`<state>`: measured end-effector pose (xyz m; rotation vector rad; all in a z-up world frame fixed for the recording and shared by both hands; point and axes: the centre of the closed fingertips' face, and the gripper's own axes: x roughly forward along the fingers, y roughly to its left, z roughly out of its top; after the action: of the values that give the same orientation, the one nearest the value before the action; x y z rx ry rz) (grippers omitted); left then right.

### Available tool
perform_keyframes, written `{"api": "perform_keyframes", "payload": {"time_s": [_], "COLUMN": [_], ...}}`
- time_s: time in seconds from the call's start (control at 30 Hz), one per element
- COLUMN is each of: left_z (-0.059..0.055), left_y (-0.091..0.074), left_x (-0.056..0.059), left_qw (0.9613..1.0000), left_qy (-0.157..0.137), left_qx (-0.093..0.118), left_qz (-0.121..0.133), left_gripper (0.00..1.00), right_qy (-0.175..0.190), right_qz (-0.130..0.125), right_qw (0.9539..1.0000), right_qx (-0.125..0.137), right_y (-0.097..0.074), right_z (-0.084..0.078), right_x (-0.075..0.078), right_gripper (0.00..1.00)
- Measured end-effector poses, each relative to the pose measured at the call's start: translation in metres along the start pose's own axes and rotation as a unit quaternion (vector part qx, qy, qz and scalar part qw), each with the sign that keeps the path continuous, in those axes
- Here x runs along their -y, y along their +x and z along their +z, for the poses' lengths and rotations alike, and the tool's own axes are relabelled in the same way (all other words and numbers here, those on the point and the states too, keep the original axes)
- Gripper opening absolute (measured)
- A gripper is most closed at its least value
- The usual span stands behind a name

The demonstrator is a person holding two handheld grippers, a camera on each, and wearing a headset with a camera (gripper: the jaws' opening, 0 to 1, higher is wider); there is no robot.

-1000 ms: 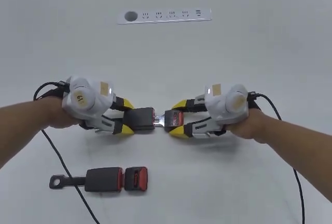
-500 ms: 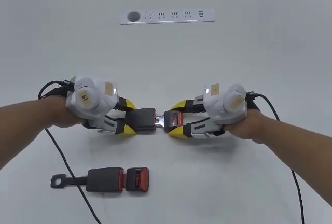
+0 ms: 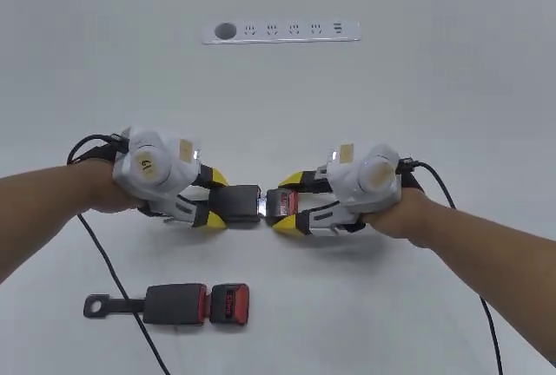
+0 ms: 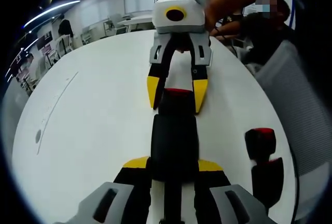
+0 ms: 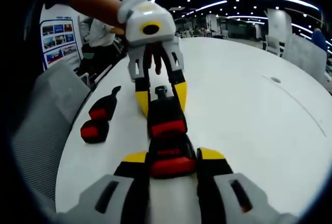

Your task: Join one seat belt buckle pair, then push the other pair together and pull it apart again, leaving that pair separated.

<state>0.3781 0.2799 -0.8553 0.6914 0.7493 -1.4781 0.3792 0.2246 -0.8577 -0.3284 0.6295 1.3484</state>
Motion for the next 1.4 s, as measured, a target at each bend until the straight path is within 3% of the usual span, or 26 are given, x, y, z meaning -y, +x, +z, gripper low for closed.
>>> {"api": "perform_keyframes", "payload": {"time_s": [1.4], "left_z": [0.0001], "left_y": [0.0006], "left_x": [0.0018], "left_qw": [0.9998], "left_qy": [0.007], "left_qx": [-0.018], "left_qz": [-0.002], "left_gripper": [0.32], "right_qy": [-0.005], "right_qz": [-0.015], "right_qw": [0.9994], "right_qx": [-0.031], "right_y": [0.0019], "right_z": [-0.0006], "right_x": [-0.0024], "right_gripper": [0.35]}}
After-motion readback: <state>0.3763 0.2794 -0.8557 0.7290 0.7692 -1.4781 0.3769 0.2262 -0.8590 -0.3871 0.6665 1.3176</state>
